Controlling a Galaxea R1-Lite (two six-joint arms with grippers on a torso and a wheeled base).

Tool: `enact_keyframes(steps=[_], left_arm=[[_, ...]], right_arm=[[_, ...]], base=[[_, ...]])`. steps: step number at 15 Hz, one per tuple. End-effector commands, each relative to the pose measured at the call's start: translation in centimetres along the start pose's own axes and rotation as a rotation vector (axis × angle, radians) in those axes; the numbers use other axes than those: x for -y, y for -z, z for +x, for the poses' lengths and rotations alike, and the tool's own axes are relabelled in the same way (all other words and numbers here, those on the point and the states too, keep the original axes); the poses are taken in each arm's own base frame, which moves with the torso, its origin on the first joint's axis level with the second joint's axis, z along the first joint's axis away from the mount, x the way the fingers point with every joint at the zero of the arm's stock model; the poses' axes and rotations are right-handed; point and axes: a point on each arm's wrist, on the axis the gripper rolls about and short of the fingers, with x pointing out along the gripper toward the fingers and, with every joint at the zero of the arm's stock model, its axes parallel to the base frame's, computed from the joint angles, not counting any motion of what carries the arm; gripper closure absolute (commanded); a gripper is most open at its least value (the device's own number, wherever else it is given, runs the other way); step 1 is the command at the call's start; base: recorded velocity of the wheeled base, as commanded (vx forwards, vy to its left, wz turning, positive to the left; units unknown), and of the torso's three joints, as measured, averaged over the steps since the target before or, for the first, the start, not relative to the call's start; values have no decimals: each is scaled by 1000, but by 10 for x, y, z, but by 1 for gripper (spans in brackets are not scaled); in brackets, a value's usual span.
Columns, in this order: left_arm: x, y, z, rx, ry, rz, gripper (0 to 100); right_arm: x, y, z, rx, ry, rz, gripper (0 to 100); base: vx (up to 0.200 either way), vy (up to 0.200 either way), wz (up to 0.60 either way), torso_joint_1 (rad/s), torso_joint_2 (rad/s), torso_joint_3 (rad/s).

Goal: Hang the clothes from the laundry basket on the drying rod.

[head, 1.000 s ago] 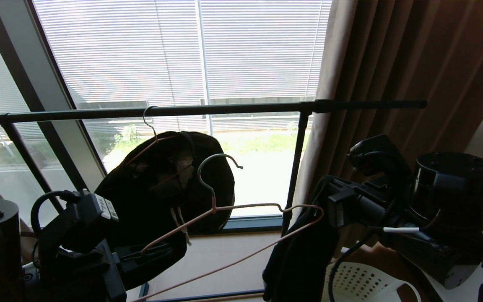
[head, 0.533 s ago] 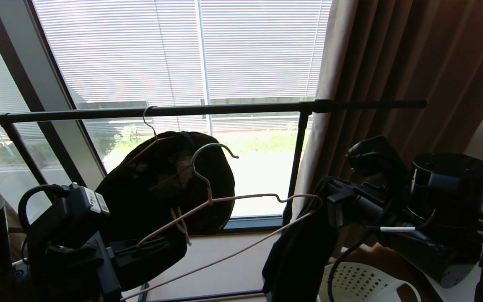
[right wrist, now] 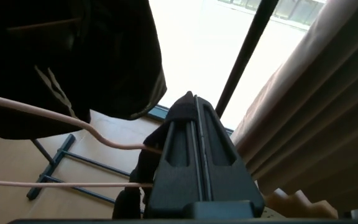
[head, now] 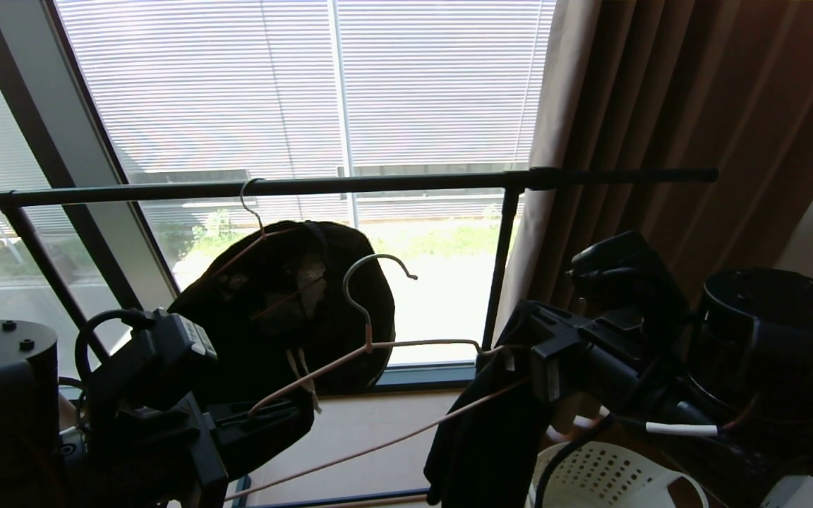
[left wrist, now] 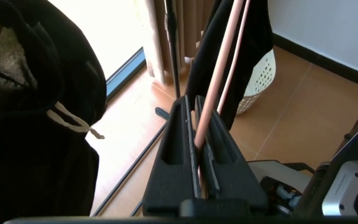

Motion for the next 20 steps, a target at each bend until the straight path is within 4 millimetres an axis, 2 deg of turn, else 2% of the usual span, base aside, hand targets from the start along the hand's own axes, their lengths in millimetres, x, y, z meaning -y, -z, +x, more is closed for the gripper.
enact_keyframes(steps=[1,5,7,9,11,12,17,20], left_arm=[[0,1,5,-16,8,-3,100],[-1,4,10,-38,15,-9,100],[1,5,12,-47,27,-9,100],[0,6,17,-60,29,-9,100],[0,7,17,-63,27,-10,100],[0,6,17,-63,24,-10,100],[-5,7,7,-57,-73,-17,100],[-9,-1,5,-25,-92,-12,100]], right_arm=[[-11,-3,-7,21,-29,-3,100],[-37,-3,-22,30,-135,-23,100],[-51,-12,-28,62,-186,-16,100],[-64,-19,-27,85,-154,-6,100],[-68,-20,-25,88,-151,-2,100],[-67,-20,-25,89,-149,1,100],[-30,-25,-3,123,-3,92,100],[-26,-27,2,129,18,96,100]], base=[[0,0,0,0,0,0],[0,0,0,0,0,0],[0,0,0,0,0,0],[0,0,0,0,0,0],[0,0,0,0,0,0],[0,0,0,0,0,0],[0,0,0,0,0,0],[0,0,0,0,0,0]])
